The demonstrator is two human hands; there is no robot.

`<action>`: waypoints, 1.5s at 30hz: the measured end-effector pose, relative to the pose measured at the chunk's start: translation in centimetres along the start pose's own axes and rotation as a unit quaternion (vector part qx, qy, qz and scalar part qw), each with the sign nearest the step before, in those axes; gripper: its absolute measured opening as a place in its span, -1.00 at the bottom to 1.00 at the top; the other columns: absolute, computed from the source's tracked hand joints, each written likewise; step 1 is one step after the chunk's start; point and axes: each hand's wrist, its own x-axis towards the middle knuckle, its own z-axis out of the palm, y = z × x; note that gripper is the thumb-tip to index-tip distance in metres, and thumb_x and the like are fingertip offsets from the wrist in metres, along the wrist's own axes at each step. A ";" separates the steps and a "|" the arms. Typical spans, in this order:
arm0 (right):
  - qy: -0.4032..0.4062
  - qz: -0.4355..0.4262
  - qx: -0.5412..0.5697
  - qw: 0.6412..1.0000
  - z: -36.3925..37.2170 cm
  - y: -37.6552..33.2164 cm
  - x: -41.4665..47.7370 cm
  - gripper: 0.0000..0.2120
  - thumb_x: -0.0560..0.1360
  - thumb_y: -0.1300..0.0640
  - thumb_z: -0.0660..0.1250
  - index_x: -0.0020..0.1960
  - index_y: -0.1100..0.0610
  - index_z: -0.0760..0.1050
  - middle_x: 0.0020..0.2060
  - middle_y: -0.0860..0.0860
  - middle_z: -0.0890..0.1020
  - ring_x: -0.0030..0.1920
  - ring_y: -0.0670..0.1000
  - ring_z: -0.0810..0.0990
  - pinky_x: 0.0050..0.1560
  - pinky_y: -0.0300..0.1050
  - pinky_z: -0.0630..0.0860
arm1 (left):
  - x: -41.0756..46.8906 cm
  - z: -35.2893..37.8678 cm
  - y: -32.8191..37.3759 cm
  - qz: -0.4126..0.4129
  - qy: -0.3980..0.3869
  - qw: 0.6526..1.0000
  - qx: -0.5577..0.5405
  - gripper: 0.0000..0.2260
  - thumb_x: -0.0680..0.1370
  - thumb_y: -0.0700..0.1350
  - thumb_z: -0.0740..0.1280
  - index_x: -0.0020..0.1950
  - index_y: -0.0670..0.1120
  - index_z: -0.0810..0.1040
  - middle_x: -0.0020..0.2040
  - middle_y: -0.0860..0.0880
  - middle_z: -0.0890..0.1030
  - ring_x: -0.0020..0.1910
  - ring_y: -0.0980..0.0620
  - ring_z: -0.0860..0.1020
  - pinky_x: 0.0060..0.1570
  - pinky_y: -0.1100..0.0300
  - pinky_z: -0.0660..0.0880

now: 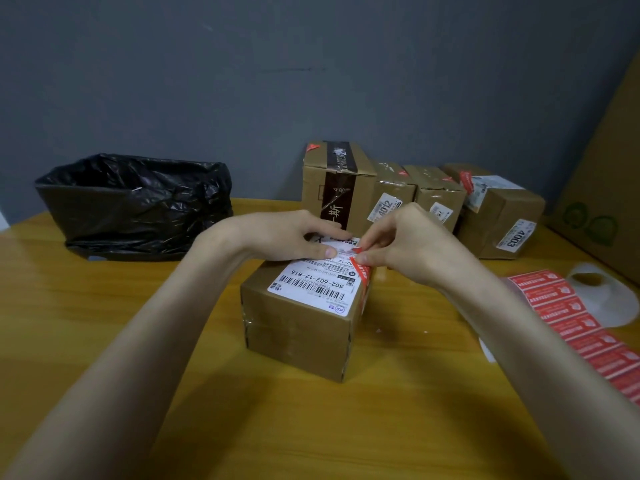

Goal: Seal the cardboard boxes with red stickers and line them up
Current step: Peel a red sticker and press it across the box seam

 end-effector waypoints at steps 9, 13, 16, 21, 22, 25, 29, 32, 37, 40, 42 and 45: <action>0.022 0.032 0.227 0.973 -0.9 0.4 -0.2 -0.89 0.49 0.16 0.36 -0.11 0.01 0.65 -0.15 -0.12 0.64 -0.06 -0.13 0.52 -0.21 -0.26 0.40 | -1.8 -1.2 2.1 0.065 0.208 0.974 -0.058 -0.71 0.44 -0.08 0.44 0.15 0.02 0.58 0.10 0.18 0.57 0.04 0.31 0.52 0.02 0.47 0.44; -0.024 0.049 0.311 0.949 -1.2 0.4 -0.2 -0.85 0.48 0.21 0.35 -0.13 0.03 0.67 -0.05 -0.03 0.67 0.04 -0.03 0.54 -0.14 -0.17 0.39 | -1.9 -1.0 3.5 0.083 0.352 0.932 0.022 -0.96 0.42 -0.16 0.47 -0.15 -0.08 0.67 -0.23 0.06 0.66 -0.20 0.17 0.60 -0.07 0.21 0.53; -0.059 0.054 0.384 0.920 -1.4 0.1 -0.2 -0.82 0.49 0.26 0.31 -0.13 0.08 0.67 -0.04 0.00 0.67 -0.03 -0.03 0.54 -0.18 -0.18 0.39 | -2.0 -0.9 3.7 0.089 0.386 0.916 0.069 -0.97 0.46 -0.18 0.42 -0.17 -0.10 0.66 -0.24 0.01 0.66 -0.21 0.13 0.59 -0.08 0.15 0.53; 0.033 0.076 0.291 0.953 -1.2 0.2 0.2 -0.77 0.51 0.17 0.30 0.16 0.12 0.56 -0.04 0.00 0.62 -0.05 -0.07 0.55 -0.16 -0.19 0.43 | -4.2 -2.2 2.8 0.036 0.447 0.893 -0.046 -0.92 0.48 -0.18 0.41 -0.22 -0.11 0.64 -0.27 0.03 0.64 -0.25 0.18 0.58 -0.16 0.36 0.48; 0.035 0.079 0.284 0.955 -1.2 0.3 0.2 -0.74 0.52 0.16 0.30 0.19 0.13 0.54 -0.04 0.00 0.61 -0.05 -0.08 0.56 -0.12 -0.17 0.45 | -4.9 -3.2 1.8 0.009 0.455 0.887 -0.073 -0.92 0.48 -0.17 0.41 -0.22 -0.11 0.63 -0.26 0.01 0.64 -0.29 0.20 0.57 -0.21 0.37 0.48; -0.001 0.074 0.283 0.956 -0.8 0.2 0.0 -0.77 0.52 0.18 0.28 0.16 0.09 0.55 -0.04 -0.01 0.61 -0.02 -0.08 0.55 -0.09 -0.17 0.47 | -6.2 -6.8 -3.5 -0.112 0.456 0.880 -0.065 -0.89 0.48 -0.13 0.41 -0.24 -0.11 0.60 -0.27 -0.03 0.60 -0.31 0.18 0.53 -0.26 0.31 0.43; -0.035 0.052 0.261 0.963 -0.3 -0.1 0.2 -0.79 0.53 0.15 0.28 0.14 0.04 0.57 -0.06 0.03 0.62 -0.01 0.01 0.56 -0.04 -0.18 0.48 | -6.7 -9.5 -11.0 -0.309 0.377 0.872 -0.033 -0.87 0.52 -0.19 0.36 -0.16 -0.25 0.56 -0.18 -0.18 0.53 -0.20 -0.04 0.46 -0.17 0.18 0.33; -0.062 0.043 0.267 0.961 0.0 -0.3 0.2 -0.80 0.53 0.18 0.28 0.12 0.05 0.58 -0.09 0.03 0.63 -0.03 -0.02 0.57 -0.09 -0.23 0.47 | -7.0 -9.3 -13.4 -0.358 0.276 0.892 -0.014 -0.85 0.57 -0.20 0.27 -0.18 -0.23 0.52 -0.19 -0.17 0.50 -0.19 -0.06 0.44 -0.26 0.15 0.31; -0.070 0.036 0.282 0.956 0.0 -0.4 0.2 -0.81 0.53 0.17 0.28 0.11 0.05 0.56 -0.16 0.00 0.60 -0.18 -0.14 0.53 -0.35 -0.42 0.38 | -7.3 -9.4 -14.6 -0.386 0.204 0.900 -0.009 -0.80 0.61 -0.11 0.21 0.07 -0.21 0.54 0.17 -0.21 0.53 0.13 -0.14 0.47 0.17 0.08 0.35; -0.077 0.027 0.274 0.958 0.1 -0.4 0.2 -0.82 0.54 0.14 0.27 0.12 0.03 0.56 -0.09 -0.02 0.61 -0.14 -0.14 0.55 -0.31 -0.42 0.39 | -7.1 -9.3 -15.2 -0.388 0.196 0.901 0.002 -0.70 0.62 -0.08 0.19 0.23 -0.23 0.52 0.28 -0.20 0.50 0.27 -0.16 0.43 0.30 0.04 0.30; -0.078 0.020 0.267 0.960 0.0 -0.4 0.2 -0.82 0.54 0.14 0.27 0.11 0.02 0.57 -0.05 -0.01 0.62 -0.09 -0.13 0.56 -0.27 -0.39 0.42 | -7.0 -9.3 -15.4 -0.381 0.220 0.898 0.006 -0.66 0.62 -0.01 0.17 0.26 -0.20 0.50 0.29 -0.20 0.49 0.28 -0.17 0.43 0.33 0.00 0.29; -0.055 0.014 0.264 0.963 -0.5 -0.3 0.4 -0.83 0.54 0.17 0.28 0.04 0.00 0.59 -0.04 -0.03 0.62 -0.08 -0.07 0.57 -0.22 -0.30 0.44 | -7.0 -9.7 -14.8 -0.348 0.369 0.859 0.066 -0.64 0.61 0.06 0.15 0.26 -0.15 0.47 0.21 -0.21 0.52 0.21 -0.21 0.47 0.26 -0.14 0.35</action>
